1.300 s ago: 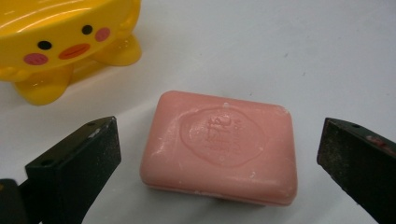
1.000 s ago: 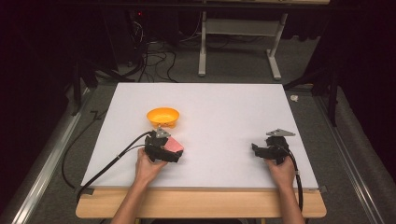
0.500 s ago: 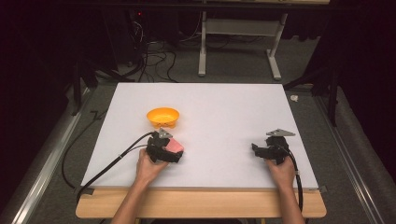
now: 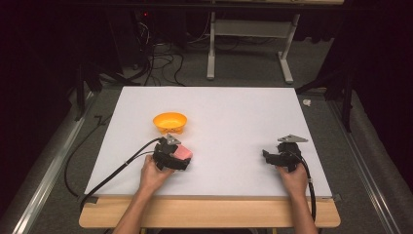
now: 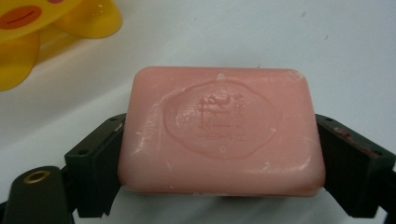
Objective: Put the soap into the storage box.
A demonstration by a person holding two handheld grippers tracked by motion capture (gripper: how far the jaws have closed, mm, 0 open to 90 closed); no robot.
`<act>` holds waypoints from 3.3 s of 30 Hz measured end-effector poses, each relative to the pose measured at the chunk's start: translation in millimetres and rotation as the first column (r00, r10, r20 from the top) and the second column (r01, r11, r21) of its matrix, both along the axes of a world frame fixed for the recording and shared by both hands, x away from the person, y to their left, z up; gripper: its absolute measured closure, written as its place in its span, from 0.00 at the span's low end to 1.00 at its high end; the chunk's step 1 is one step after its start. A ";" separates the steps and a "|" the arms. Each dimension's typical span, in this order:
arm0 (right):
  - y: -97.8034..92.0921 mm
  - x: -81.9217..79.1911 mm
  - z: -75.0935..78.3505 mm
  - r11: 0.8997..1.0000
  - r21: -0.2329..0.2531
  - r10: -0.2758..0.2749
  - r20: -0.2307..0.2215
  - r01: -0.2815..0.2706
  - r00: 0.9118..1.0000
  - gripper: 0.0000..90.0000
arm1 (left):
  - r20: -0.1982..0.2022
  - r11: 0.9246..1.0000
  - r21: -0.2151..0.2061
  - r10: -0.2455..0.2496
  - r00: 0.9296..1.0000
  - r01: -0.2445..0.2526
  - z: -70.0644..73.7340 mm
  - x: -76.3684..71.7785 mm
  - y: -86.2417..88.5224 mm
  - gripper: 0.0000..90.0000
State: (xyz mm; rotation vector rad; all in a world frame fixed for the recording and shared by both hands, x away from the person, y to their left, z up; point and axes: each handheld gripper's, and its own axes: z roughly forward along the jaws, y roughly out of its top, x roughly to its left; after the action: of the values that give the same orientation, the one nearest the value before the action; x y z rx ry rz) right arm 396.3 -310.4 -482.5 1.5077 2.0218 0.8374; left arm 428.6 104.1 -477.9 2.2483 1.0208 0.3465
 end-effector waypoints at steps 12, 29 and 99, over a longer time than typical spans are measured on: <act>-0.1 0.0 0.0 1.000 0.000 0.000 0.000 0.000 1.000 0.26 | -0.009 0.999 0.012 0.033 0.999 -0.033 2.3 -0.6 1.5 0.15; 0.0 0.0 0.0 1.000 0.000 0.000 0.000 0.000 1.000 0.26 | 0.004 0.997 -0.033 0.063 0.998 -0.063 20.3 -7.2 9.0 0.15; -0.3 0.0 -0.1 1.000 -0.002 0.002 0.001 -0.002 1.000 0.26 | -0.013 0.930 -0.163 0.332 0.943 -0.329 89.5 33.7 43.3 0.15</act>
State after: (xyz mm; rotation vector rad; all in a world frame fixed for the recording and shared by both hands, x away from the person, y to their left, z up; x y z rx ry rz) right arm 396.3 -310.6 -482.6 1.5036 2.0235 0.8363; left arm 462.3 147.4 -388.4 1.9237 1.3729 0.4055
